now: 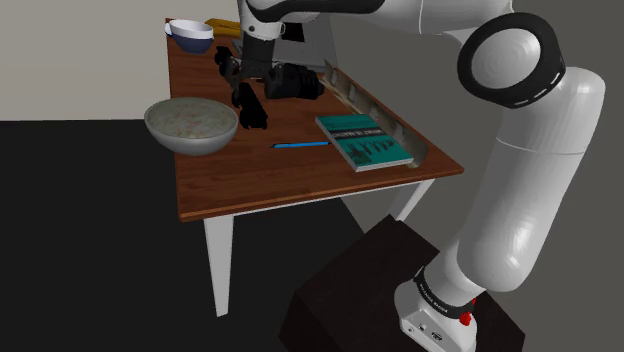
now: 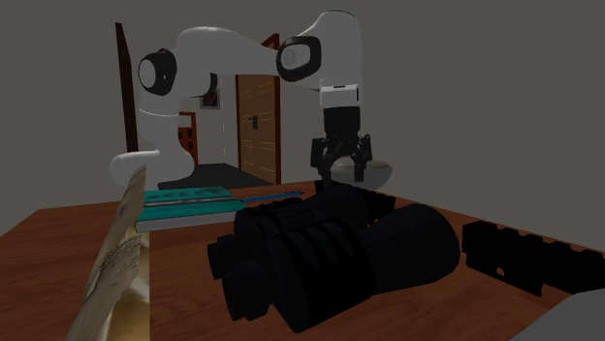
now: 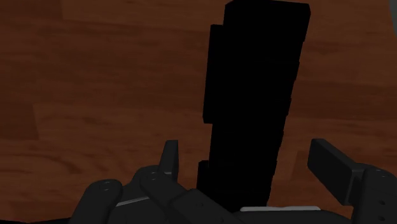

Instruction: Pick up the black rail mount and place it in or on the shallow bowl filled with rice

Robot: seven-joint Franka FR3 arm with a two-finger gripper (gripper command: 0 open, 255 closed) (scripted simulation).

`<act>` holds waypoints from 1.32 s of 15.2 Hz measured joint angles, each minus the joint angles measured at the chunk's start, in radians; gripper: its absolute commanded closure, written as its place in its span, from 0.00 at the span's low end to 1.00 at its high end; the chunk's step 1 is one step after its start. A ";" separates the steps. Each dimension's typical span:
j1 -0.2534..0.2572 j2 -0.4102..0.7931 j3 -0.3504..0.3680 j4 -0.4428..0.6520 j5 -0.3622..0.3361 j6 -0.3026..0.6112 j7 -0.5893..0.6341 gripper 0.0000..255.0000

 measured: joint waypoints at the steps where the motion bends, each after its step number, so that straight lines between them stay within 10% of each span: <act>1: 0.001 0.007 0.000 0.000 -0.001 0.006 0.001 0.00; 12: 0.003 0.027 -0.002 -0.045 -0.006 0.072 0.006 0.00; 13: 0.003 0.027 -0.002 -0.045 -0.006 0.072 0.006 1.00; 20: 0.003 0.027 -0.002 -0.045 -0.006 0.072 0.006 1.00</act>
